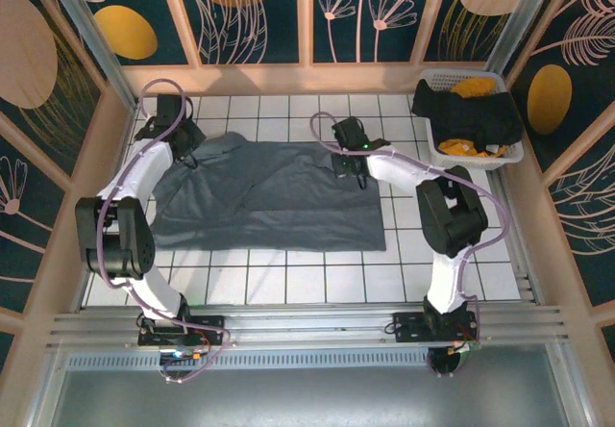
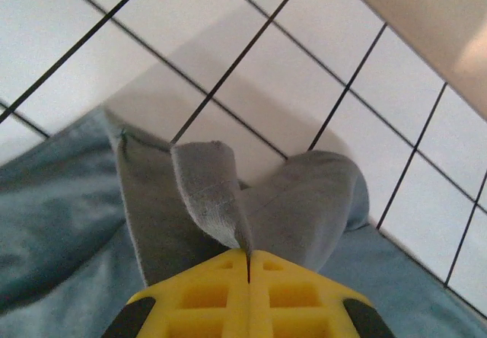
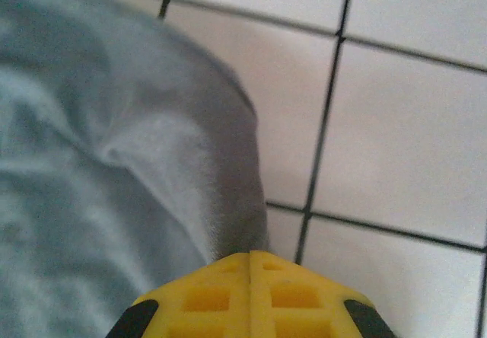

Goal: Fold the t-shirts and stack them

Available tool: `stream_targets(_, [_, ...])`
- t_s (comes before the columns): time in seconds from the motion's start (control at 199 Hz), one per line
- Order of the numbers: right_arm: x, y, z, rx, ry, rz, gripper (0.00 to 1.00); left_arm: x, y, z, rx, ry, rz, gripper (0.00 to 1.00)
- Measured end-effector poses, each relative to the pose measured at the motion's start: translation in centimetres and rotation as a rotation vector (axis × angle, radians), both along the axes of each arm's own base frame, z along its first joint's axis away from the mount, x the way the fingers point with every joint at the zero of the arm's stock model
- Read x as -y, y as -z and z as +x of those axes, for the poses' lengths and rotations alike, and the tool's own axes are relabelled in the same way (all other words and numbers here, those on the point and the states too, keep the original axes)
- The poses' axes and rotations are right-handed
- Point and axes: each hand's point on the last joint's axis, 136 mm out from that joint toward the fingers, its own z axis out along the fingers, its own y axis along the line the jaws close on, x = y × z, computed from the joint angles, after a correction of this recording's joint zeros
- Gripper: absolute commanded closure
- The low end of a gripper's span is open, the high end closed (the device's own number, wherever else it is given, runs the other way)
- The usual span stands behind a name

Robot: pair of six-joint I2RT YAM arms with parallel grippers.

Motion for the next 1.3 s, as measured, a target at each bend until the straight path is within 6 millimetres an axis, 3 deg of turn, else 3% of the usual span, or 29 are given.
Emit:
stream_targets(0.115, [-1.7,2.1,-3.8,-0.05,-0.08,-0.026,1.0,-0.2,0.9,-2.6,-0.021,-0.025,-0.011,1.0])
stream_targets(0.236, [-3.3,3.8,-7.5,-0.102,-0.168,-0.032,0.81,-0.3,1.6,-4.1,-0.036,-0.047,-0.024,1.0])
stream_targets(0.336, [-3.5,3.2,-8.7,-0.119,-0.185,0.014,0.71,-0.3,2.1,-4.4,-0.044,-0.059,-0.032,1.0])
stream_targets(0.501, [-1.3,-1.2,-5.7,-0.063,-0.065,0.2,0.67,-0.4,2.1,-4.2,-0.035,-0.071,-0.032,1.0])
stream_targets(0.612, [1.1,-2.3,-3.1,-0.059,0.032,0.284,0.65,-0.4,2.0,-4.1,-0.03,-0.071,-0.033,1.0])
stream_targets(0.712, [1.2,-1.5,-2.4,-0.102,0.053,0.326,0.61,-0.4,2.0,-4.1,-0.028,-0.071,-0.033,1.0])
stream_targets(0.877, [-0.5,2.4,-3.7,-0.249,0.034,0.351,0.56,-0.4,2.0,-4.1,-0.027,-0.071,-0.034,1.0])
stream_targets(0.968, [-0.7,3.8,-3.2,-0.289,0.039,0.348,0.55,-0.4,2.0,-4.1,-0.028,-0.07,-0.034,1.0])
stream_targets(1.128, [-0.9,4.6,-1.8,-0.311,0.045,0.371,0.56,-0.4,2.0,-4.1,-0.027,-0.07,-0.034,1.0])
stream_targets(1.304, [-2.0,3.9,-1.7,-0.315,0.006,0.405,0.57,-0.4,1.9,-4.0,-0.024,-0.07,-0.034,1.0])
